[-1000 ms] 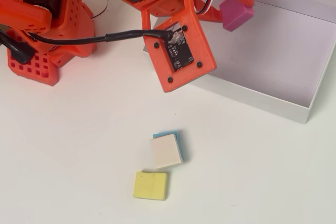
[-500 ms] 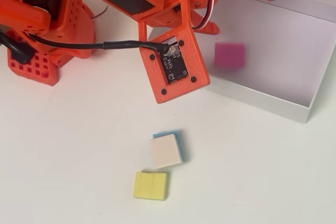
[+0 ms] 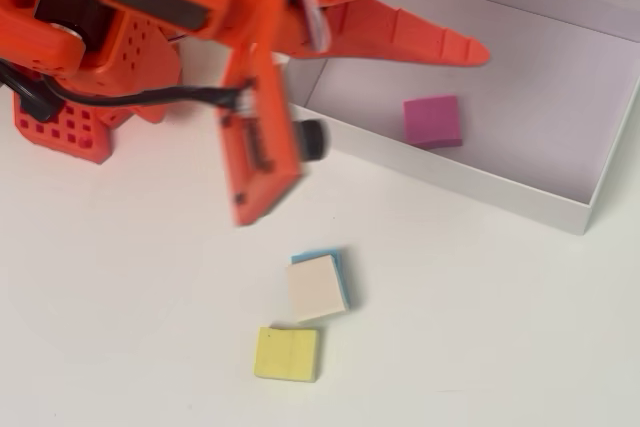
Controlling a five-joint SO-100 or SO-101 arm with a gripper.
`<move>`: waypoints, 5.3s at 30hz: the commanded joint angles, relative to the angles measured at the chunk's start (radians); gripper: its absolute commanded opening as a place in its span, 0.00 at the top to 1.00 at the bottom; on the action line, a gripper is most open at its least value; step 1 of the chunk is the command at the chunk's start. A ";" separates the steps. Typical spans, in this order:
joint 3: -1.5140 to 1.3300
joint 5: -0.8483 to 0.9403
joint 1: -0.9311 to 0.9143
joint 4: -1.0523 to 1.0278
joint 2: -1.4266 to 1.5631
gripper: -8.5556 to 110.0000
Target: Grasp the pink cuboid and put it in the bin.
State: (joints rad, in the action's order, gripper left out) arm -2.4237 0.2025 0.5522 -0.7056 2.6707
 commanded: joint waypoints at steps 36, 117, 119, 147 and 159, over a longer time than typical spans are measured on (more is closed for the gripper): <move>-0.460 -0.092 -0.574 -0.442 0.638 0.72; -0.566 -0.081 -0.575 -0.445 0.638 1.00; -0.566 -0.081 -0.575 -0.445 0.638 1.00; -0.566 -0.081 -0.575 -0.445 0.638 1.00; -0.566 -0.081 -0.575 -0.445 0.638 1.00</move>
State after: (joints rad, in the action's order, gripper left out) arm -2.9943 0.1212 -0.0169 -1.1628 3.3027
